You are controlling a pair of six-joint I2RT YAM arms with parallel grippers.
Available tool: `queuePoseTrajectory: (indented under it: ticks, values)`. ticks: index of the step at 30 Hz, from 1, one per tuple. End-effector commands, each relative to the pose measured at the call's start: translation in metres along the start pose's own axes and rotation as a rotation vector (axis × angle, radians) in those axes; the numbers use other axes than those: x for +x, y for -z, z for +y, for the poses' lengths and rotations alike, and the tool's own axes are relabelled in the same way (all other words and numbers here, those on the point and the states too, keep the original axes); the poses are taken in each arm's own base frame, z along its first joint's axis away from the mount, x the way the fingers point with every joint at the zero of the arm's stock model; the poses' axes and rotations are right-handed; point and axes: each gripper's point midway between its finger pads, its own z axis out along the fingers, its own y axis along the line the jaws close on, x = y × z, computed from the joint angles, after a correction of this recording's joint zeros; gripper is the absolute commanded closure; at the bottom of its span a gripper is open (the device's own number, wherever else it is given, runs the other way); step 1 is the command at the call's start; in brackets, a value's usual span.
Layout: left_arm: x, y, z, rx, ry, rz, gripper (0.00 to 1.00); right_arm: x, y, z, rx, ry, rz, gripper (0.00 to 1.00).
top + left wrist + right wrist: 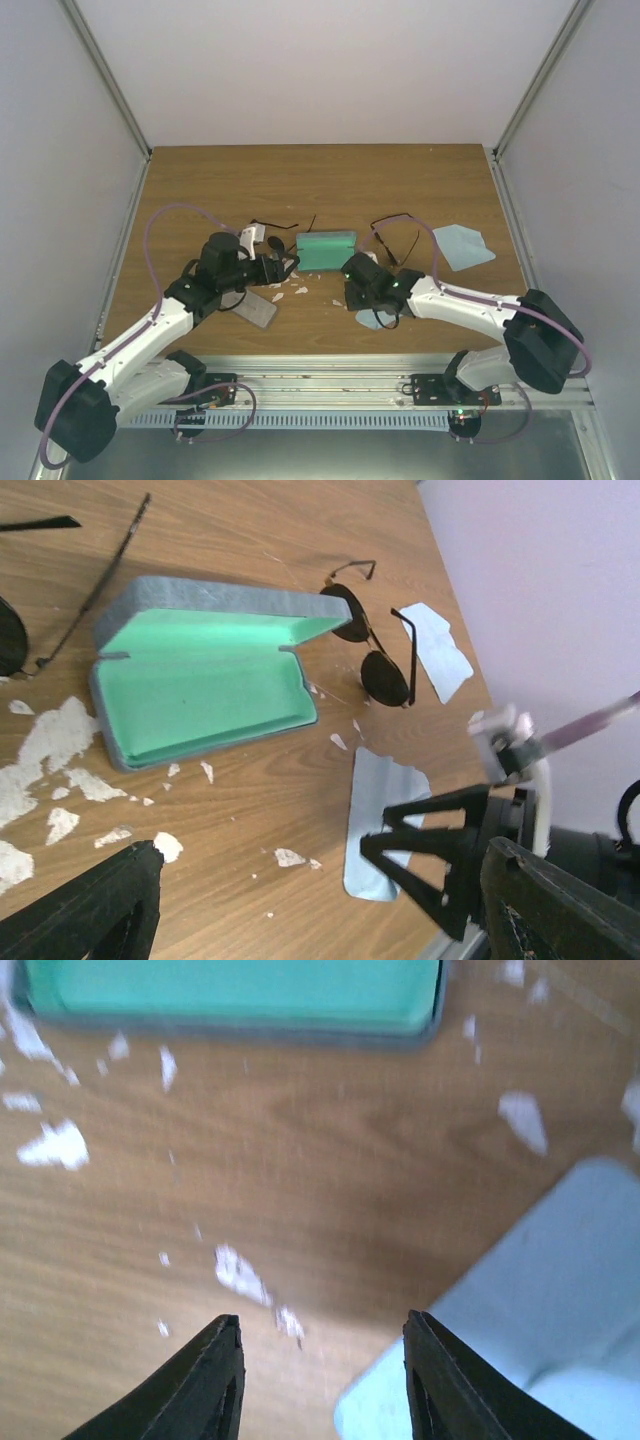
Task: Organize the sunglasses
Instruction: Adjust the sunglasses case at the center of the board, then adjust the glasses cleaning cloth at the center of the board.
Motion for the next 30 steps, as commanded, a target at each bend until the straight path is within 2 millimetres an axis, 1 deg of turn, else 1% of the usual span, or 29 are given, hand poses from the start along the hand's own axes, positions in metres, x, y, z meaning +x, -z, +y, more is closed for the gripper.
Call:
queuePoseTrajectory:
  ticks: [1, 4, 8, 12, 16, 18, 20, 22, 23, 26, 30]
  values:
    - [0.0, -0.004, -0.016, 0.066, 0.001, -0.015, 0.14, 0.052, 0.004, -0.02, 0.115, 0.039, 0.14, 0.56]
    - [0.003, -0.003, -0.022, 0.083, -0.003, -0.018, 0.14, 0.062, -0.001, -0.016, 0.121, 0.073, 0.174, 0.56]
    - [0.006, -0.001, -0.027, 0.092, -0.009, -0.025, 0.14, 0.073, -0.008, -0.019, 0.148, 0.086, 0.208, 0.58]
    - [0.007, 0.002, -0.028, 0.095, -0.012, -0.032, 0.14, 0.083, -0.017, -0.02, 0.146, 0.078, 0.231, 0.65]
    - [0.006, 0.005, -0.029, 0.091, -0.02, -0.039, 0.14, 0.092, -0.025, -0.026, 0.165, 0.072, 0.254, 0.68]
    - [0.006, 0.006, -0.028, 0.089, -0.02, -0.038, 0.14, 0.097, -0.029, -0.03, 0.184, 0.07, 0.269, 0.75]
    - [0.007, 0.007, -0.028, 0.087, -0.02, -0.035, 0.14, 0.1, -0.031, -0.03, 0.178, 0.065, 0.28, 0.86]
    - [0.009, 0.006, -0.026, 0.083, -0.019, -0.03, 0.14, 0.1, -0.032, -0.025, 0.152, 0.06, 0.279, 0.96]
    - [0.01, 0.006, -0.025, 0.083, -0.019, -0.026, 0.14, 0.099, -0.032, -0.021, 0.132, 0.061, 0.278, 0.99]
    - [0.014, 0.005, -0.023, 0.081, -0.013, -0.013, 0.14, 0.092, -0.03, -0.001, 0.043, 0.071, 0.263, 0.99]
    - [0.018, 0.002, -0.02, 0.075, -0.003, 0.007, 0.14, 0.077, -0.025, 0.041, -0.14, 0.125, 0.237, 1.0]
